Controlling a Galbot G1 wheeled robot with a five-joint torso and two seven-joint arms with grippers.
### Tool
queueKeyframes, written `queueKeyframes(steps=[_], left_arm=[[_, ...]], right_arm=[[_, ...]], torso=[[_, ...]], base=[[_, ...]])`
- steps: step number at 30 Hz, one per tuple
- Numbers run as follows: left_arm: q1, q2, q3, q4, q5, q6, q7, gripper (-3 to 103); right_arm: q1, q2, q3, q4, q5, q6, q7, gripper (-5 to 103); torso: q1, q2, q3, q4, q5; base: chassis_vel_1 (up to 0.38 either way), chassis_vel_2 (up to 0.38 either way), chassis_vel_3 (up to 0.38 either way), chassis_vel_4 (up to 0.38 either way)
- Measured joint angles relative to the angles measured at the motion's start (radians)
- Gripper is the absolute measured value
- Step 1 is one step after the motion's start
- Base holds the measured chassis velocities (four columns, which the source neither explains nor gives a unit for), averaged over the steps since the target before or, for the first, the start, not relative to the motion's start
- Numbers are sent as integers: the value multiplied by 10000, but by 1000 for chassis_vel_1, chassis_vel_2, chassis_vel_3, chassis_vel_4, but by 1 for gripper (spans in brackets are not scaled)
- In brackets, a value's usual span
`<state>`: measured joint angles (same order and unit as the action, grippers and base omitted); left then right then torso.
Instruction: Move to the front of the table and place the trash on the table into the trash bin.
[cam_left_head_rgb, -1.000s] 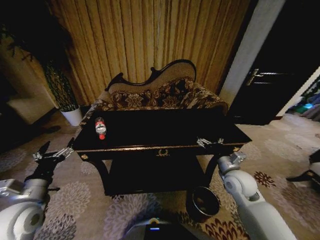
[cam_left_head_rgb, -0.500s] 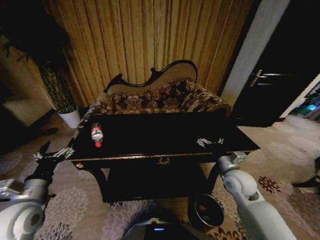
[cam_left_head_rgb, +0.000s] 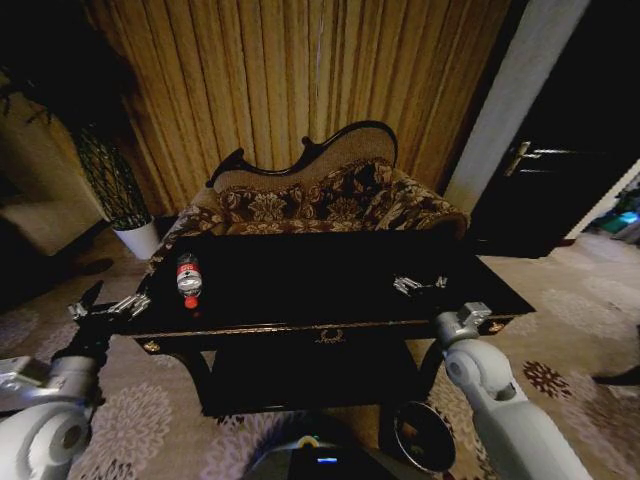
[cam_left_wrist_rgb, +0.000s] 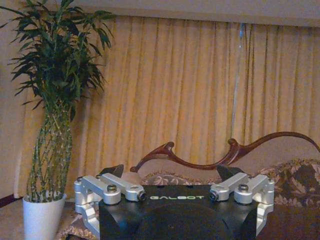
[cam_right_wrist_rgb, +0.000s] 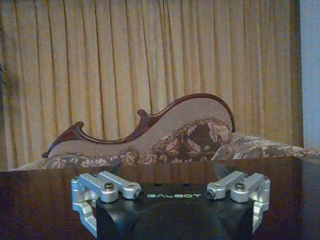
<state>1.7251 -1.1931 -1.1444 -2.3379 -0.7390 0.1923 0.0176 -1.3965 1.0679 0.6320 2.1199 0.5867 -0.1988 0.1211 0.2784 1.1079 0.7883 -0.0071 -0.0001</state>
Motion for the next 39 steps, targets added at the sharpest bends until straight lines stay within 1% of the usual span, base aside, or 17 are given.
queueKeyframes(steps=[5,10,13,15,16,17,18,20,23,25,27,29,30,33,34,35,39], left_arm=[[-271,154,237,63,-9,261,-248,100],[-942,569,800,100,-49,764,-1010,100],[-1681,1104,1520,138,-171,1357,-2141,100],[-1806,1208,1678,147,-186,1475,-2402,100],[-2184,1517,2162,167,-247,1812,-3169,100],[-2360,1644,2366,169,-328,1999,-3518,100],[-2360,1644,2366,169,-328,1999,-3518,100],[-2847,2002,2901,170,-769,2511,-4388,100],[-3054,2176,3126,176,-1004,2728,-4740,100],[-3582,2675,3673,188,-2044,3352,-5746,100],[-3786,2881,3819,208,-2534,3616,-6051,100],[-4238,3333,4203,297,-3302,4104,-6722,100],[-4238,3333,4203,297,-3302,4104,-6722,100],[-4597,3617,4520,298,-4052,4578,-7671,100],[-4597,3617,4520,298,-4052,4578,-7671,100],[-4748,3719,4686,335,-4399,4738,-8149,100],[-4979,3850,4922,527,-4671,4899,-8650,100]], right_arm=[[-26,-11,-22,1,0,-1,3,100],[-109,14,-59,-6,-58,6,3,100],[-193,86,-92,-34,-181,81,3,100],[-201,99,-100,-45,-195,95,3,100],[-221,154,-114,-95,-243,154,3,100],[-229,172,-117,-118,-259,176,3,100],[-229,172,-117,-118,-259,176,3,100],[-250,213,-141,-176,-302,218,3,100],[-251,221,-155,-200,-320,225,2,100],[-177,241,-279,-292,-371,238,2,100],[-121,265,-372,-336,-401,241,2,100],[-15,378,-653,-424,-518,244,2,100],[-15,378,-653,-424,-518,244,2,100],[50,487,-893,-531,-667,251,1,100],[50,487,-893,-531,-667,251,1,100],[80,524,-978,-597,-732,259,2,100],[134,553,-1071,-710,-781,271,2,100]], torso=[[-1,0,-2,0,1],[0,0,-1,0,-1],[-1,0,-1,-1,0],[-1,0,-1,-2,-1],[-1,1,0,-1,-1],[-1,0,0,-1,1],[-1,0,0,-1,1],[0,0,0,-1,0],[0,0,0,-1,-1],[0,0,0,-1,-2],[-1,0,0,-1,1],[0,-1,0,0,-1],[0,-1,0,0,-1],[0,0,0,1,0],[0,0,0,1,0],[-1,0,0,0,-1],[0,0,0,0,0]], base=[[0,0,0,0],[0,0,0,0],[0,0,0,0],[0,0,0,0],[0,0,0,0],[0,0,0,0],[0,0,0,0],[0,0,0,0],[0,0,0,0],[0,0,0,0],[0,0,0,0],[0,0,0,0],[0,0,0,0],[0,0,0,0],[0,0,0,0],[0,0,0,0],[0,0,0,0]])
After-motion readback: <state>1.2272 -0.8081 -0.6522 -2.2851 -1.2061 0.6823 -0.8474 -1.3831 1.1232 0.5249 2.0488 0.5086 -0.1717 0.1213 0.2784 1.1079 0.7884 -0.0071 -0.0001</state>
